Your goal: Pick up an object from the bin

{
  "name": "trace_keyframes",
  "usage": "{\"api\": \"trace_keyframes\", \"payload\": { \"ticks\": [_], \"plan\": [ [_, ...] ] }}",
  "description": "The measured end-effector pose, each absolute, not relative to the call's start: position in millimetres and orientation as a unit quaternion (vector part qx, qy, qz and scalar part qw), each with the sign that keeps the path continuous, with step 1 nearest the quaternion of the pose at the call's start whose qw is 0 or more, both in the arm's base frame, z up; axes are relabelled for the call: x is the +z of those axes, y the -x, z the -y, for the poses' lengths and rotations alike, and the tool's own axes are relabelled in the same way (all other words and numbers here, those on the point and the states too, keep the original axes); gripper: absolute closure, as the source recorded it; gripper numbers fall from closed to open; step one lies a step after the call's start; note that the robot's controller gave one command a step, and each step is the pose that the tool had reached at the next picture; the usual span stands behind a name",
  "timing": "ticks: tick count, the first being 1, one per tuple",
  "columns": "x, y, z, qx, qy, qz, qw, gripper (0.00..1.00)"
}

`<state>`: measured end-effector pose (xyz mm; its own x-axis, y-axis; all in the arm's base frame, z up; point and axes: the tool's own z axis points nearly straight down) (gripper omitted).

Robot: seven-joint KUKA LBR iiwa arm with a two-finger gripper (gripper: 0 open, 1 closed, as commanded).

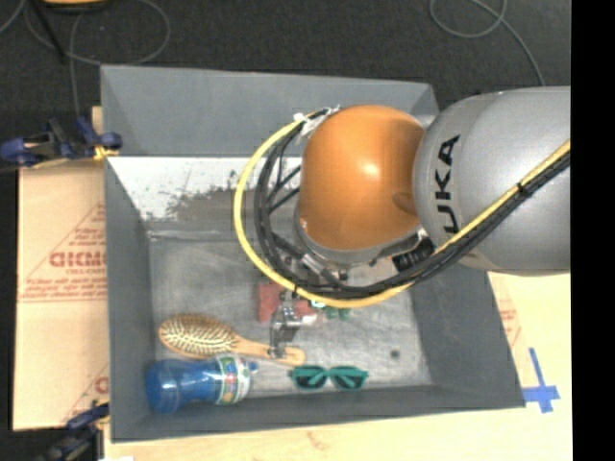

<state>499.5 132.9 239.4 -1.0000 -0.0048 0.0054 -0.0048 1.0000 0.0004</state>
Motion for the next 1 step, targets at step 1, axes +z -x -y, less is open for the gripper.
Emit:
{"api": "trace_keyframes", "payload": {
  "ticks": [1],
  "plan": [
    [243.6,-501.0,-132.1,-0.001,0.0,1.0,-0.001,0.0]
  ]
}}
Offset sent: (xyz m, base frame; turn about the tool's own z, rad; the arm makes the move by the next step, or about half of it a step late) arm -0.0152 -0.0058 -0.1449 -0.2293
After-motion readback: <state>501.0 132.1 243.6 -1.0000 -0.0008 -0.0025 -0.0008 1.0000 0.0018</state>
